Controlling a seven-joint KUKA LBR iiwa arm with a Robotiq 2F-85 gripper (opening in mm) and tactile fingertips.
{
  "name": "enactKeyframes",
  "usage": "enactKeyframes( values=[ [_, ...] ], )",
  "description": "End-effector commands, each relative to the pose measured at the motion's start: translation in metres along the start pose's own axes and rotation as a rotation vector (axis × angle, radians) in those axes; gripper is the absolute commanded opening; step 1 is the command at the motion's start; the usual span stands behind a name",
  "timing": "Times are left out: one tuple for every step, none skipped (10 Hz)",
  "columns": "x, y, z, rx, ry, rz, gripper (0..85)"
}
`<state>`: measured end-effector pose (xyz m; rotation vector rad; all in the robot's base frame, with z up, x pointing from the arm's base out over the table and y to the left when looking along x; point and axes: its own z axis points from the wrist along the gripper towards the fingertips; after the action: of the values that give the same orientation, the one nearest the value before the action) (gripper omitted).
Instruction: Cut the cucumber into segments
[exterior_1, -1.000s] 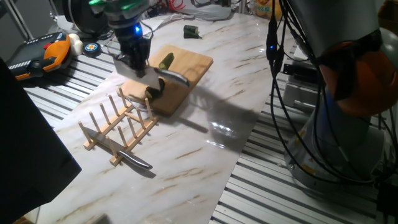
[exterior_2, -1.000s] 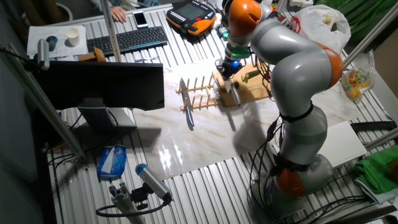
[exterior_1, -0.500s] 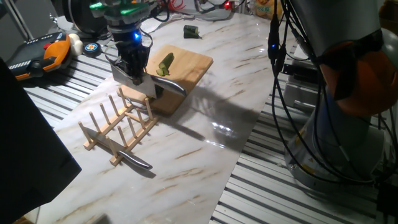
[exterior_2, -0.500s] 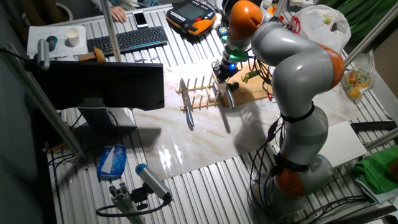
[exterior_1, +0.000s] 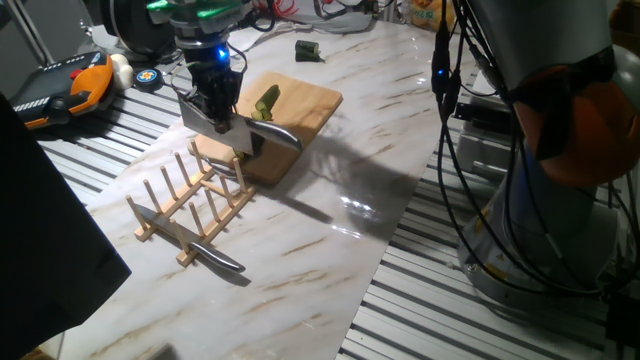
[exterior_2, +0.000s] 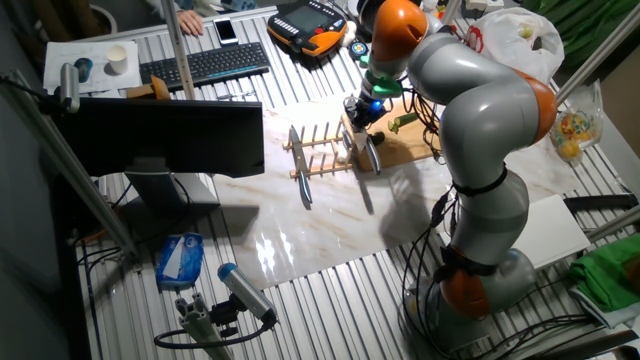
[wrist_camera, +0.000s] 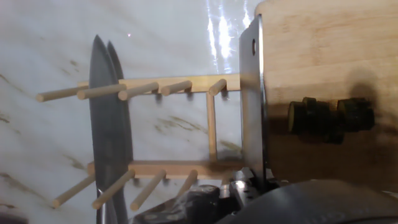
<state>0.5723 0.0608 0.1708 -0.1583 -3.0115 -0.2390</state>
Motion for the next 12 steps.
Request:
enactKeyframes(
  values=[
    [0.0,0.0,-0.0001,0.001,0.0,-0.003,0.7],
    [0.0,0.0,-0.0001,0.011,-0.001,-0.012,0.7],
    [0.0,0.0,-0.0001,0.023,-0.003,-0.026,0.7],
    [0.0,0.0,-0.0001,0.053,-0.011,-0.043,0.7],
    [0.0,0.0,-0.0001,0.08,-0.021,-0.056,0.7],
    [0.0,0.0,-0.0001,0.088,-0.024,-0.06,0.7],
    [0.0,0.0,-0.0001,0.088,-0.024,-0.063,0.7],
    [0.0,0.0,-0.0001,0.088,-0.024,-0.074,0.7],
    [0.0,0.0,-0.0001,0.088,-0.025,-0.077,0.7],
    [0.0,0.0,-0.0001,0.084,-0.025,-0.069,0.7],
    [0.0,0.0,-0.0001,0.087,-0.026,-0.052,0.7],
    [0.0004,0.0035,-0.0004,0.087,-0.026,-0.032,0.7]
  ],
)
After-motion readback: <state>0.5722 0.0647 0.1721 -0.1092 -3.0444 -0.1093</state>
